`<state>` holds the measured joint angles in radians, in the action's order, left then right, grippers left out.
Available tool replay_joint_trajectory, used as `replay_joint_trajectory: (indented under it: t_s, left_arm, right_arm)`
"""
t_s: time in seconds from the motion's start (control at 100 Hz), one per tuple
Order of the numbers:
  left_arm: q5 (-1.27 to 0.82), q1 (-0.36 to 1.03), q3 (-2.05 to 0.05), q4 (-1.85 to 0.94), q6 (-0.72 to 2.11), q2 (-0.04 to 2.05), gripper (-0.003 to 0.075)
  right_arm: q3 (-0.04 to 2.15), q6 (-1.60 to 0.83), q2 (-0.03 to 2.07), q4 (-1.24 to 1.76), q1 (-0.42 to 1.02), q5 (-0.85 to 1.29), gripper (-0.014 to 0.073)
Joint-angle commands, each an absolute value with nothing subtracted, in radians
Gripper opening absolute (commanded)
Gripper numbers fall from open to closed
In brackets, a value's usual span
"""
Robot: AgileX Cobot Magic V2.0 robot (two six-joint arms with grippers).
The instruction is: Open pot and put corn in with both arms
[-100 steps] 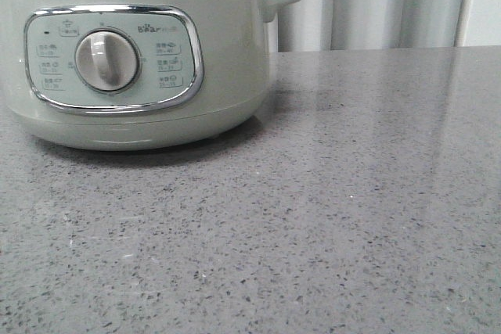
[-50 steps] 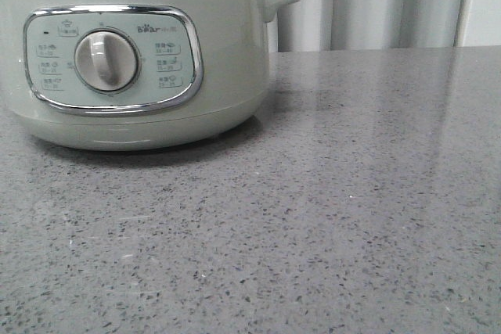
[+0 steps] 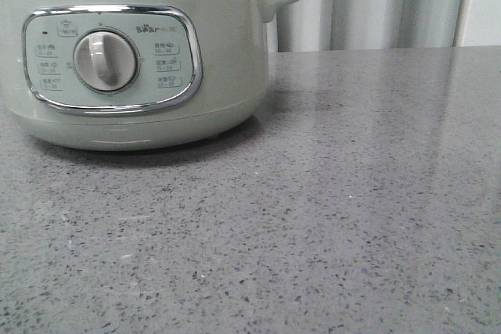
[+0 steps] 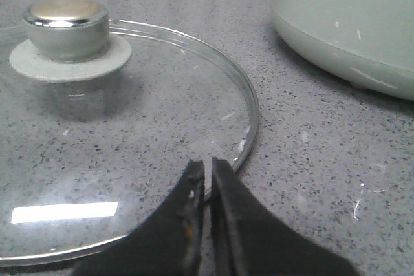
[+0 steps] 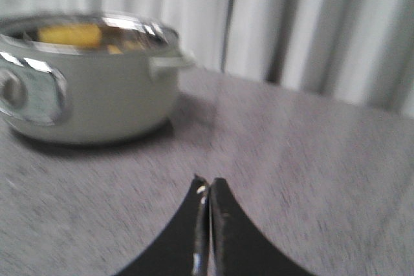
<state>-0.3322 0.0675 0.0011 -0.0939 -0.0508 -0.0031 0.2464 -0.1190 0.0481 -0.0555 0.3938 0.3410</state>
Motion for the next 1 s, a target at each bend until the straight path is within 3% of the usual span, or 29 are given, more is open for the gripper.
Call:
replay_joint_trajectory:
  t_s: [0.0, 0.15, 0.23, 0.36, 0.99]
  left_arm:
    - [-0.307, 0.077, 0.026, -0.112, -0.064, -0.037, -0.0018]
    - [-0.307, 0.077, 0.026, -0.112, -0.064, -0.037, -0.0018]
    - [-0.307, 0.077, 0.026, -0.112, -0.064, -0.037, -0.0018]
    - [-0.307, 0.077, 0.026, -0.112, -0.064, -0.037, -0.0018]
    - [-0.307, 0.077, 0.026, -0.114, -0.064, -0.037, -0.0018]
  right_arm:
    - [0.149, -0.12, 0.058, -0.068, 0.346, 0.161, -0.0052]
    - [-0.044, -0.12, 0.054, -0.042, 0.315, -0.01, -0.0052]
    - [-0.023, -0.12, 0.034, -0.042, 0.314, 0.193, -0.0052]
    - [-0.037, -0.12, -0.017, -0.04, 0.314, 0.323, -0.0052]
    - [-0.038, -0.12, -0.029, -0.04, 0.314, 0.3, -0.0052]
